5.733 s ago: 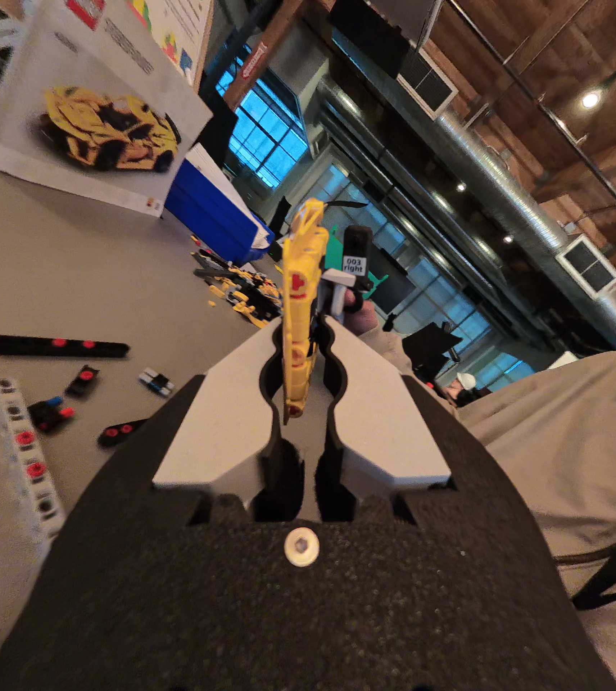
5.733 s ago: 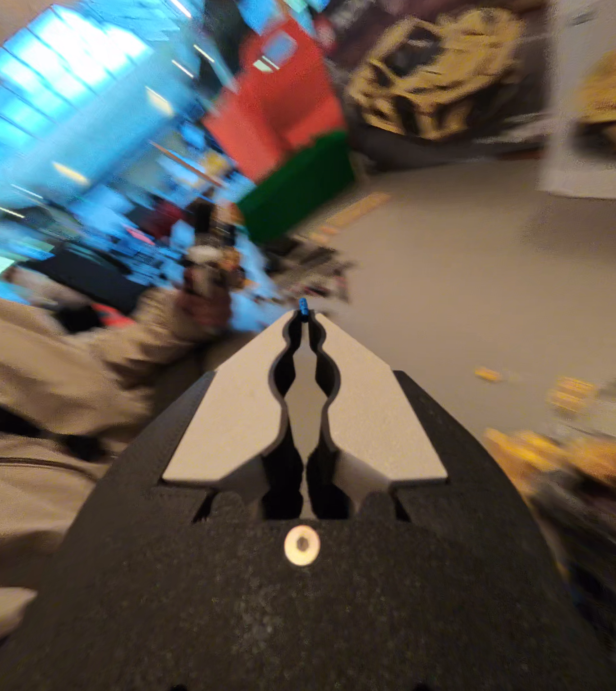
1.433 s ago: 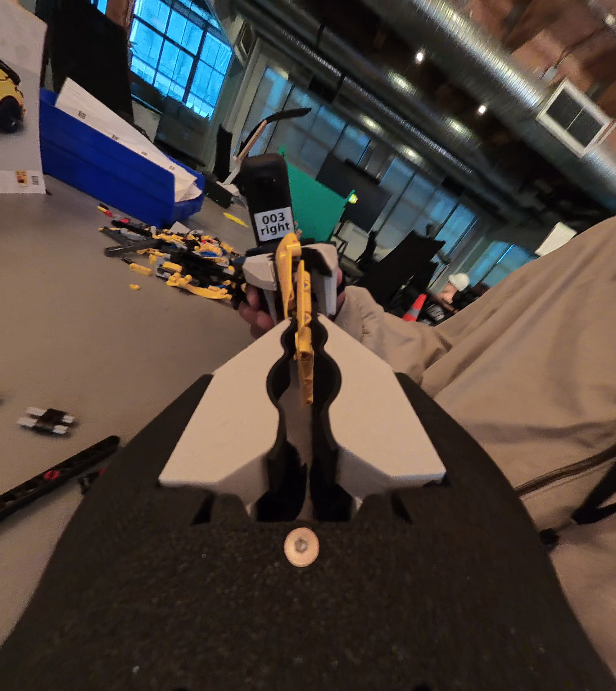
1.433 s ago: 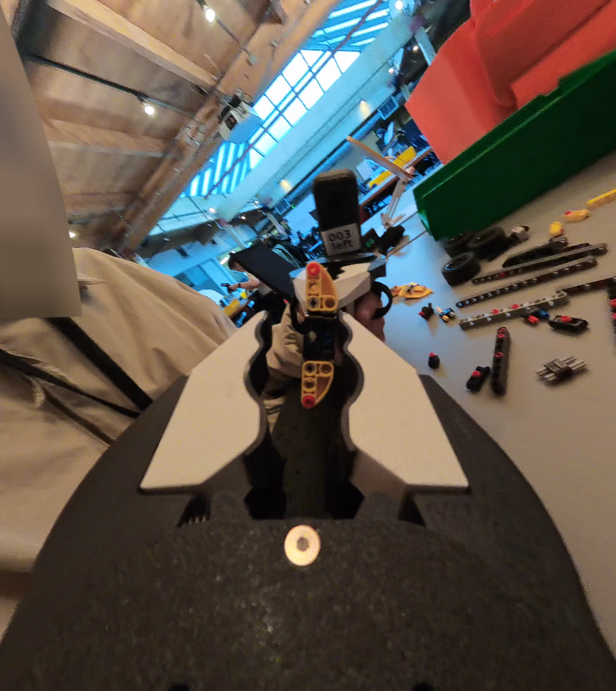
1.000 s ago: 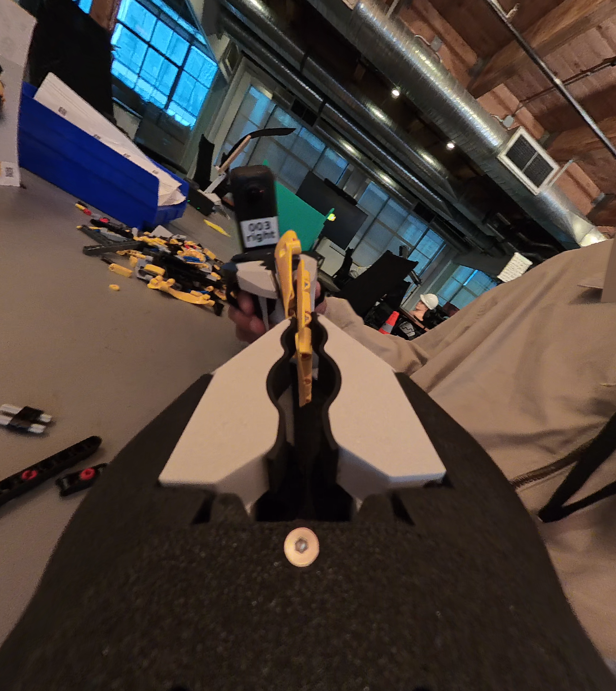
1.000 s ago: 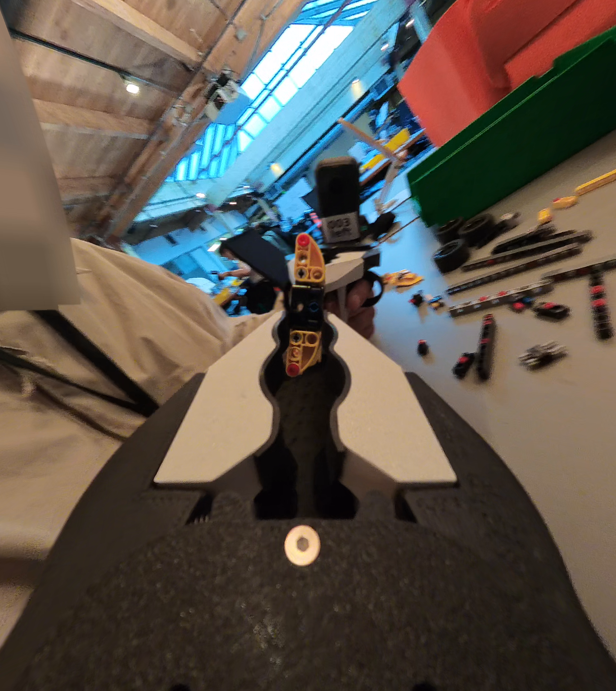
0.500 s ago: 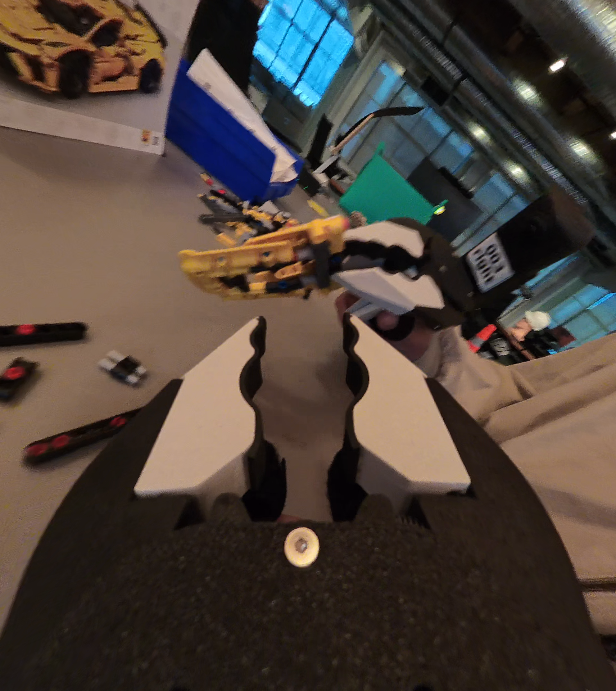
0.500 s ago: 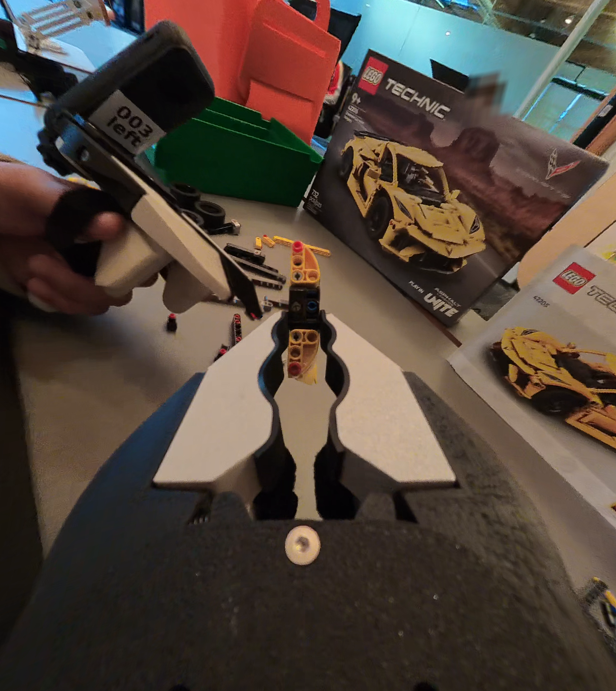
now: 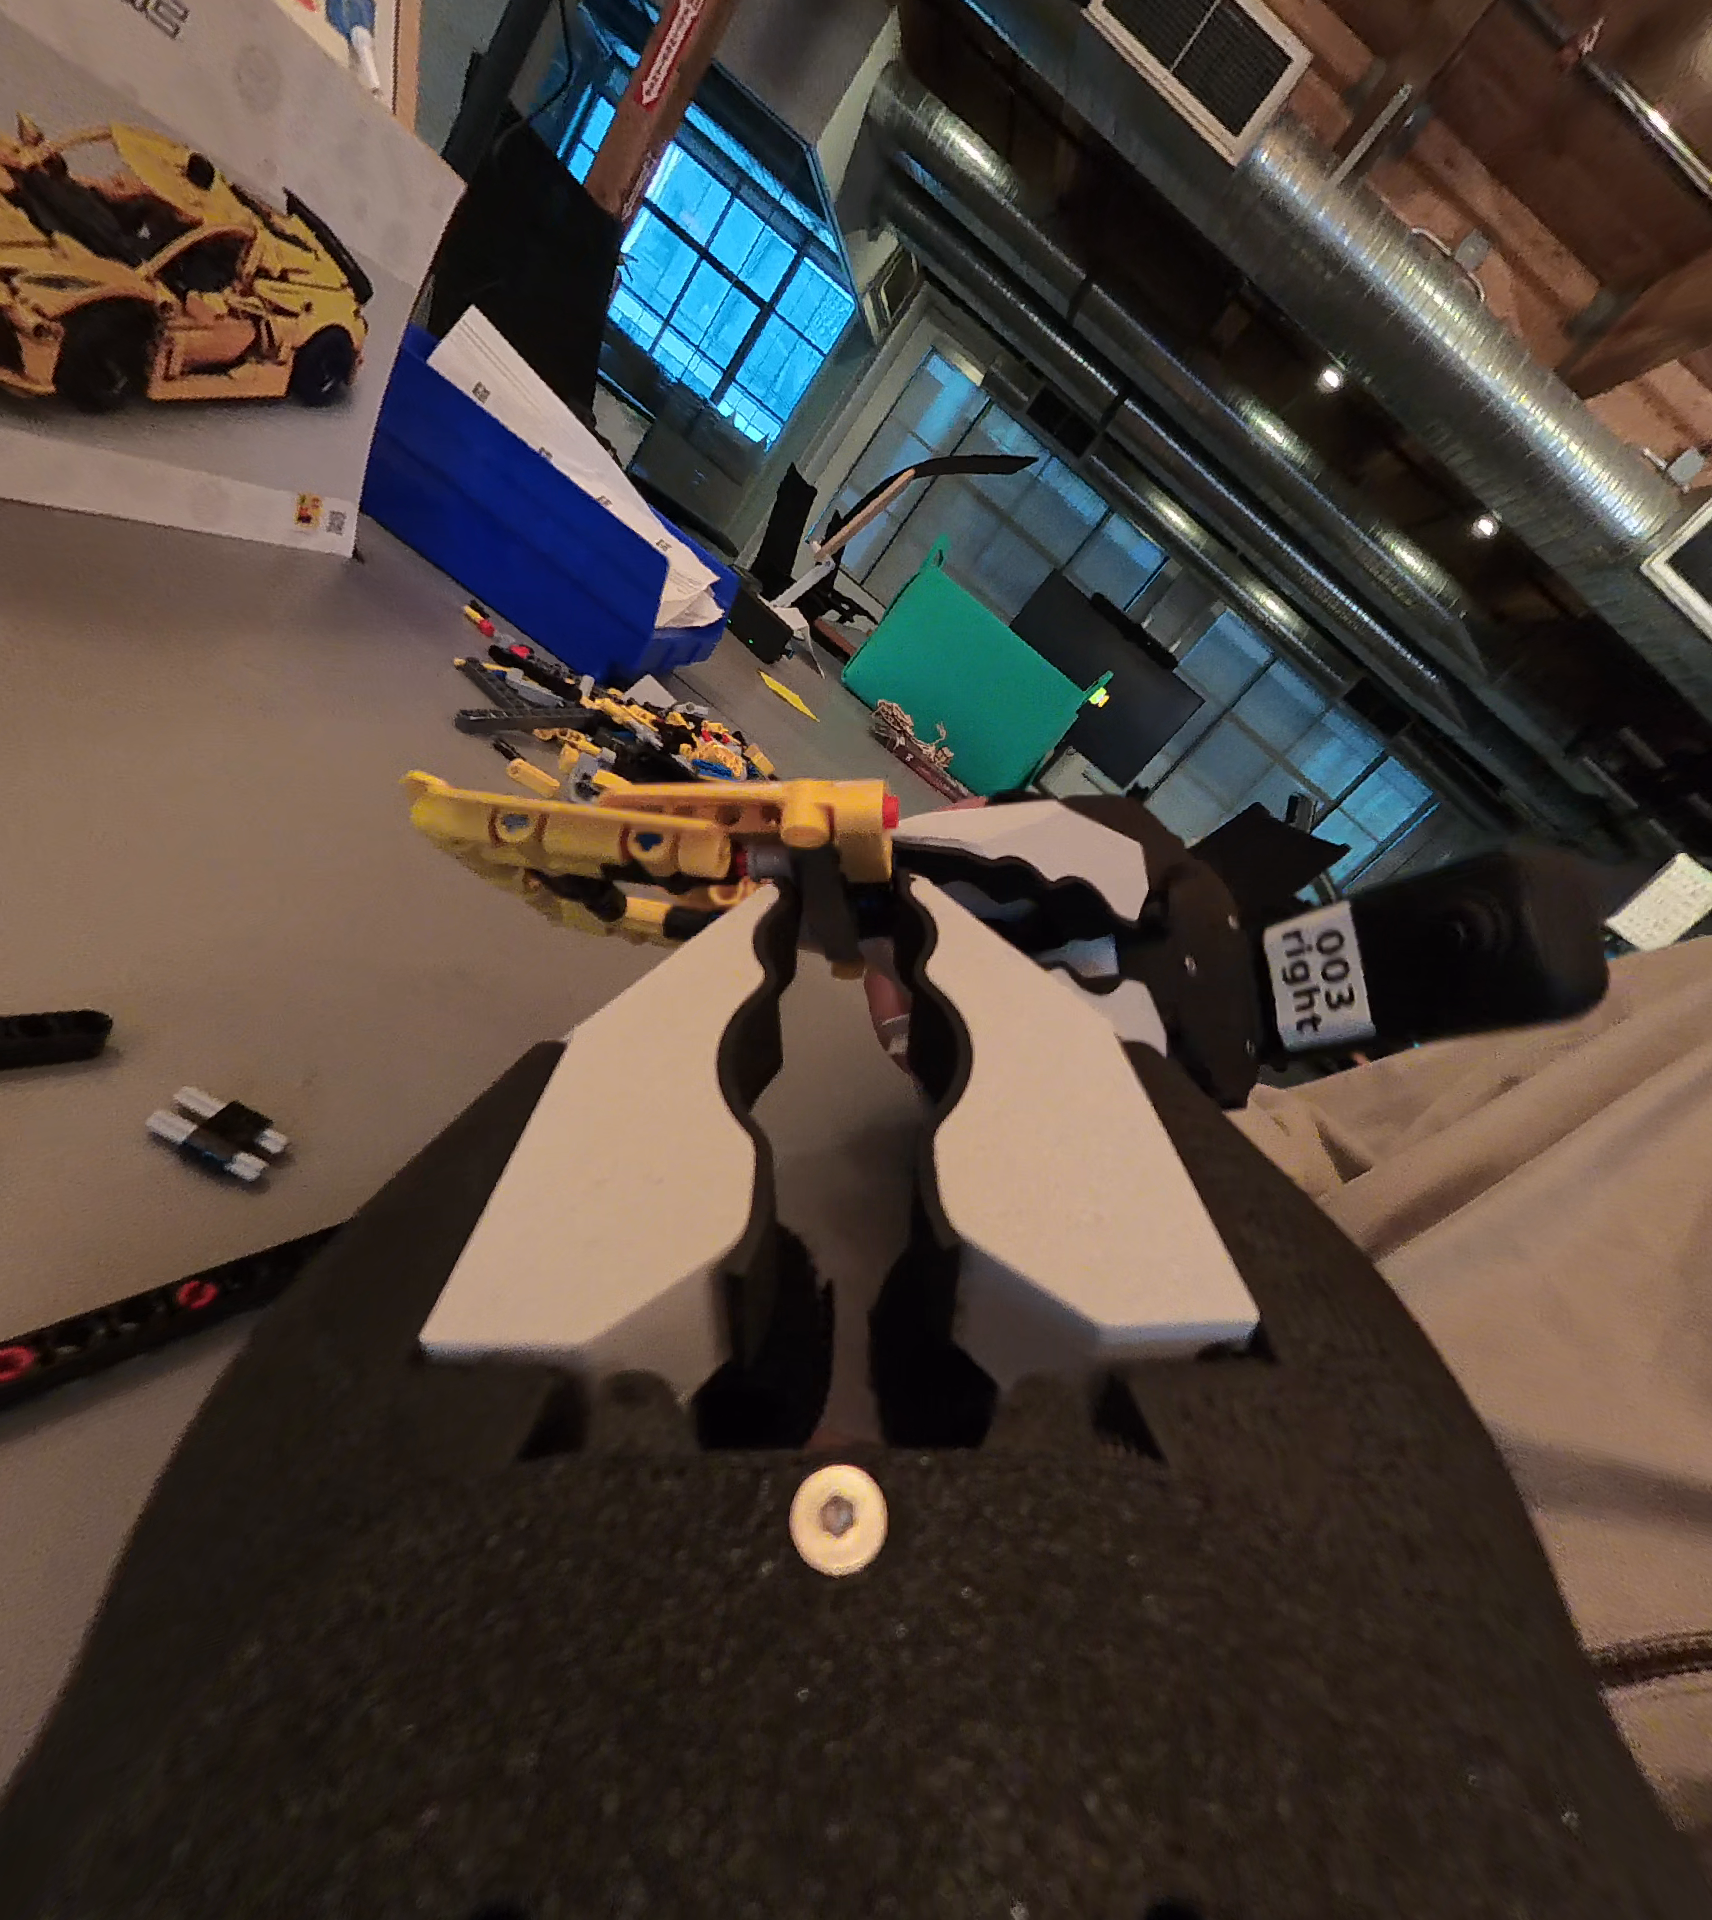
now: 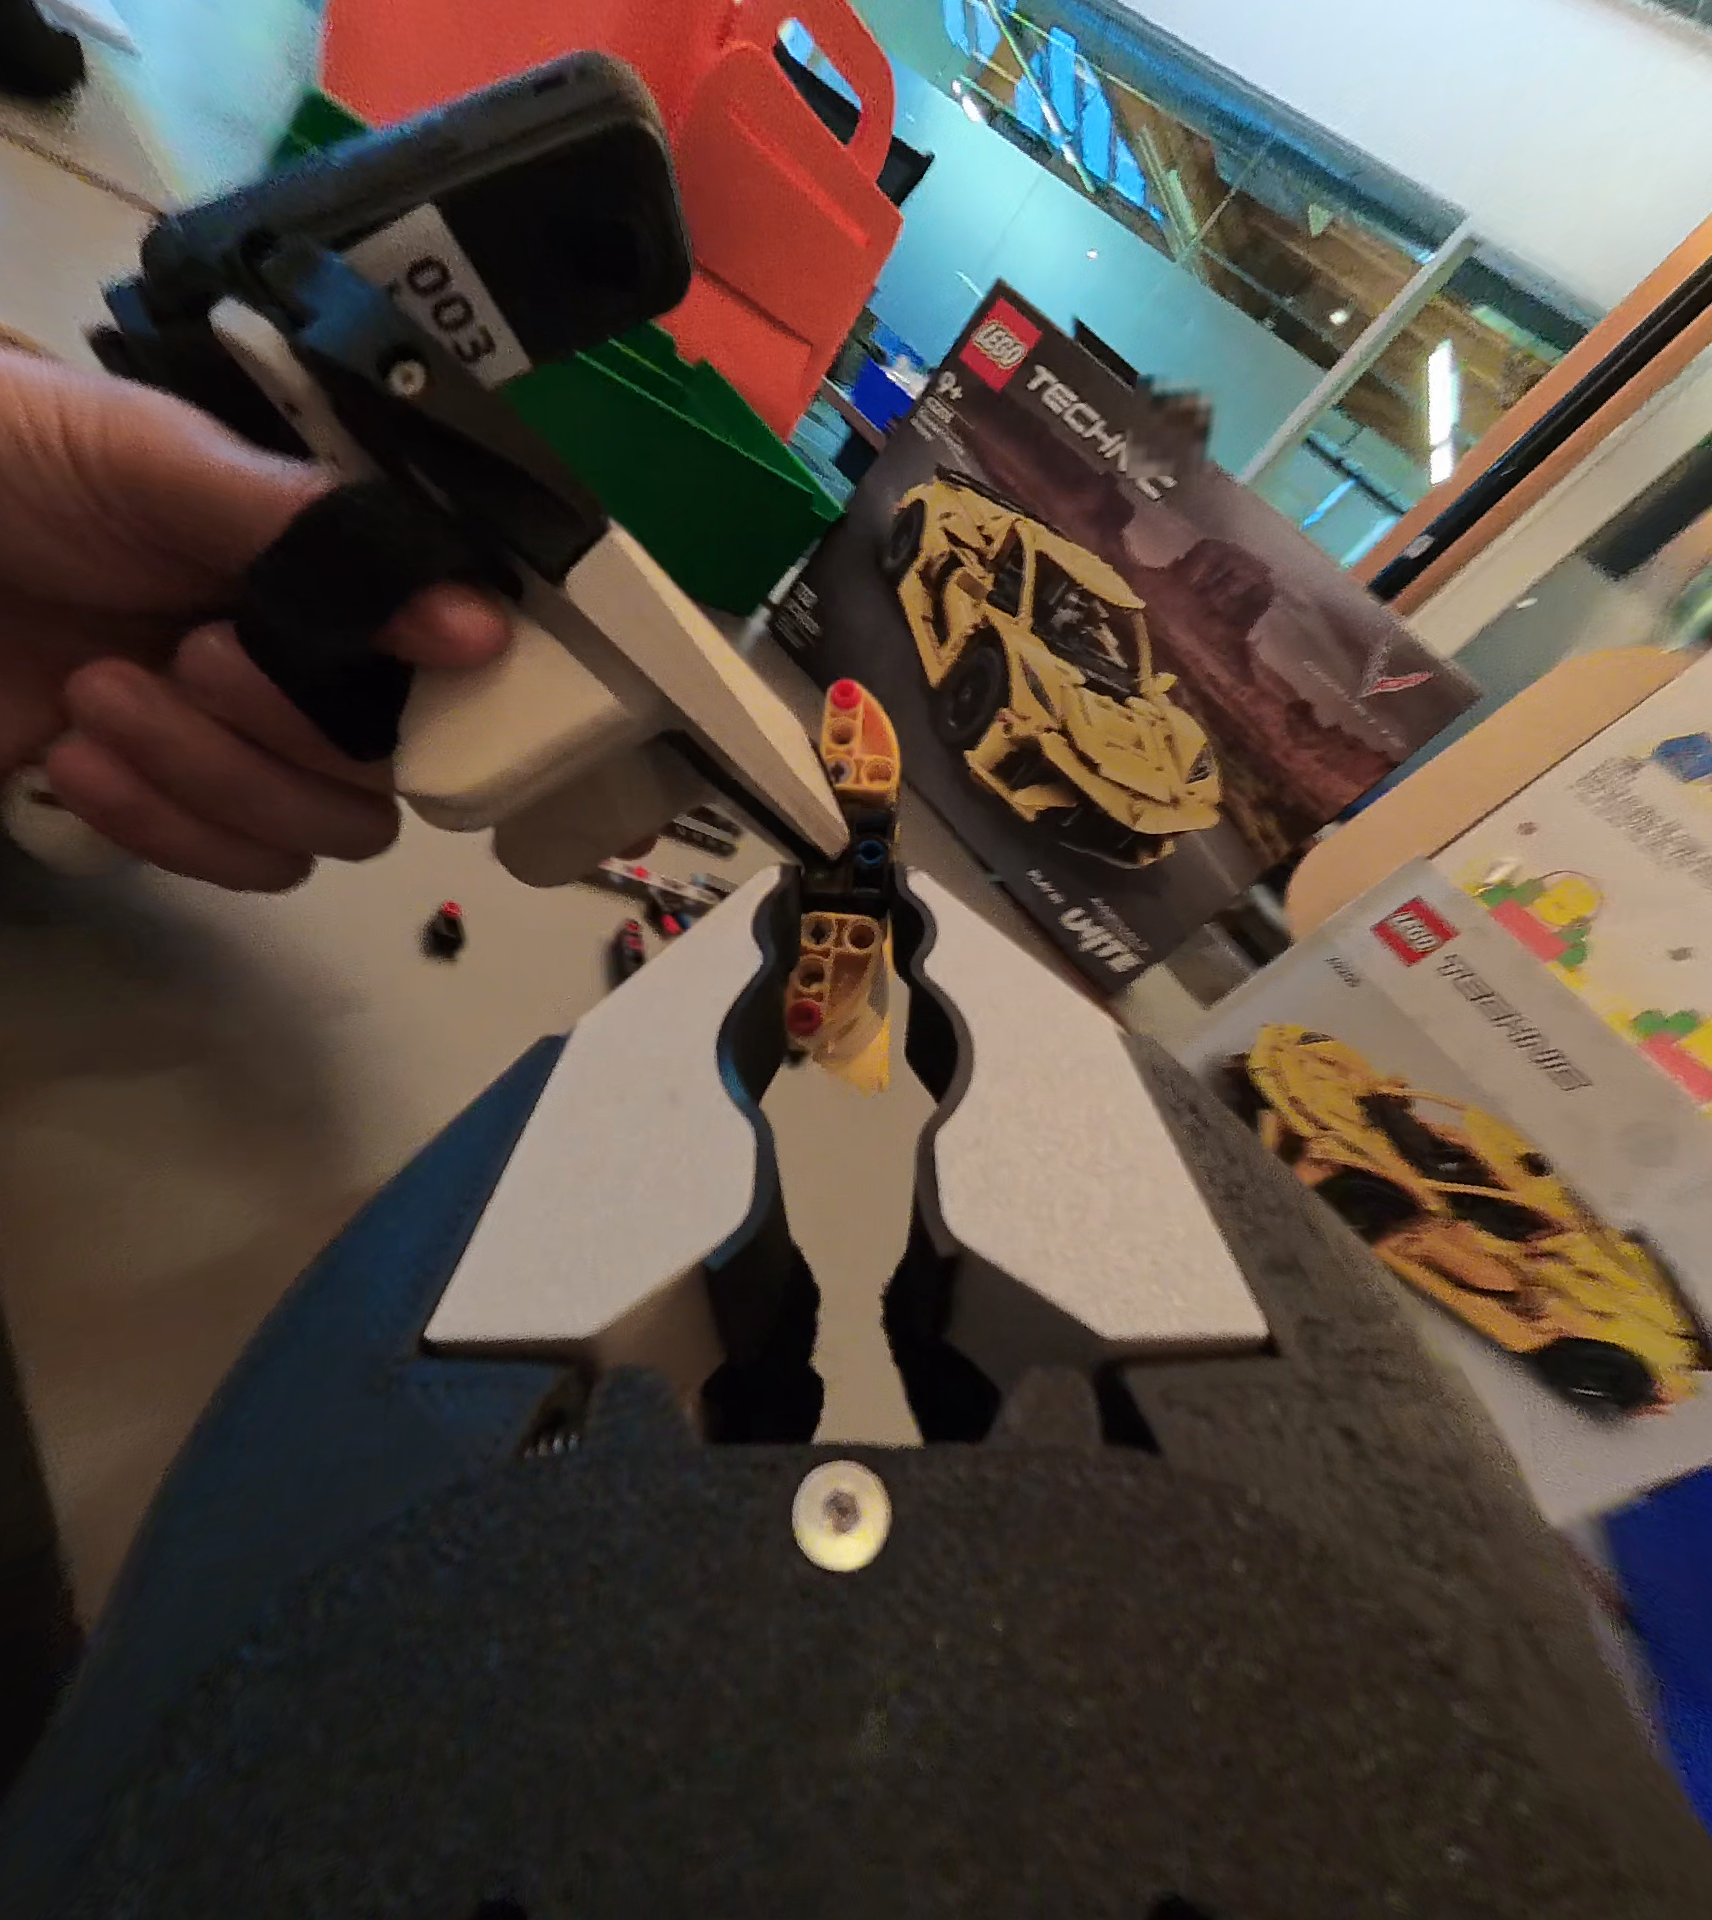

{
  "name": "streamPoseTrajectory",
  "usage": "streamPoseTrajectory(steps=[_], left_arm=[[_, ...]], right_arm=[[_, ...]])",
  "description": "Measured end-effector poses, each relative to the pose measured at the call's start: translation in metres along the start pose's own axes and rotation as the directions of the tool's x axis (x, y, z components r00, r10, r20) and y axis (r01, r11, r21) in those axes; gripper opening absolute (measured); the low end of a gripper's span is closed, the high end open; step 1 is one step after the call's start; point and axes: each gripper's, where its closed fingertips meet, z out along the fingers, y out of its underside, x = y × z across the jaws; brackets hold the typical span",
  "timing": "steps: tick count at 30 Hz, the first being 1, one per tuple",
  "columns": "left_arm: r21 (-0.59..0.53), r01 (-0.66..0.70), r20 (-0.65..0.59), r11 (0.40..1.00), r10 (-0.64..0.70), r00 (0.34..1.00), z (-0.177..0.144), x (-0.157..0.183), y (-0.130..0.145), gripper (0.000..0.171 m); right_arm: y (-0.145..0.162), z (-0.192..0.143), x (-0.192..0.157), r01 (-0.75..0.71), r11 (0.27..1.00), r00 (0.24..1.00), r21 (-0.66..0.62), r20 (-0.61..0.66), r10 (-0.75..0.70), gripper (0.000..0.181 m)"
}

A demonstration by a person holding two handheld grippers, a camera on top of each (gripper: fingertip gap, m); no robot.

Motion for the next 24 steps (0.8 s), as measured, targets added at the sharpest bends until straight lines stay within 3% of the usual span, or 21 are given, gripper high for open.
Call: streamPoseTrajectory(steps=[3,5,7,8,10,16,20,24], left_arm=[[-0.033,-0.076,-0.020,0.997,0.075,0.997,-0.003,0.005,0.003,0.016],[-0.064,-0.107,-0.032,0.992,0.105,0.994,-0.006,0.006,0.005,0.016],[-0.072,-0.119,-0.085,0.990,0.113,0.990,-0.008,0.014,0.007,0.015],[-0.073,-0.131,-0.111,0.989,0.123,0.986,-0.009,0.019,0.008,0.015],[-0.060,-0.187,-0.163,0.981,0.175,0.971,-0.009,0.031,0.008,0.015],[-0.045,-0.324,-0.209,0.945,0.308,0.928,-0.009,0.048,0.013,0.015],[-0.047,-0.365,-0.202,0.930,0.349,0.915,-0.007,0.049,0.015,0.015],[-0.011,-0.362,-0.214,0.932,0.352,0.911,-0.009,0.053,0.010,0.016]], right_arm=[[-0.006,-0.006,-0.006,-0.301,0.953,0.937,0.043,0.201,0.287,0.017],[-0.020,-0.018,-0.009,-0.566,0.823,0.750,0.053,0.447,0.487,0.024],[-0.021,-0.026,0.000,-0.730,0.683,0.553,-0.015,0.573,0.605,0.025],[-0.022,-0.031,0.002,-0.770,0.636,0.476,-0.050,0.620,0.624,0.024],[-0.022,-0.036,-0.002,-0.775,0.623,0.407,-0.105,0.670,0.620,0.023],[-0.031,-0.044,-0.009,-0.728,0.676,0.422,-0.113,0.703,0.572,0.017],[-0.029,-0.045,-0.014,-0.619,0.778,0.533,-0.105,0.671,0.515,0.014],[-0.037,-0.047,-0.004,-0.633,0.772,0.554,-0.056,0.664,0.502,0.015]])
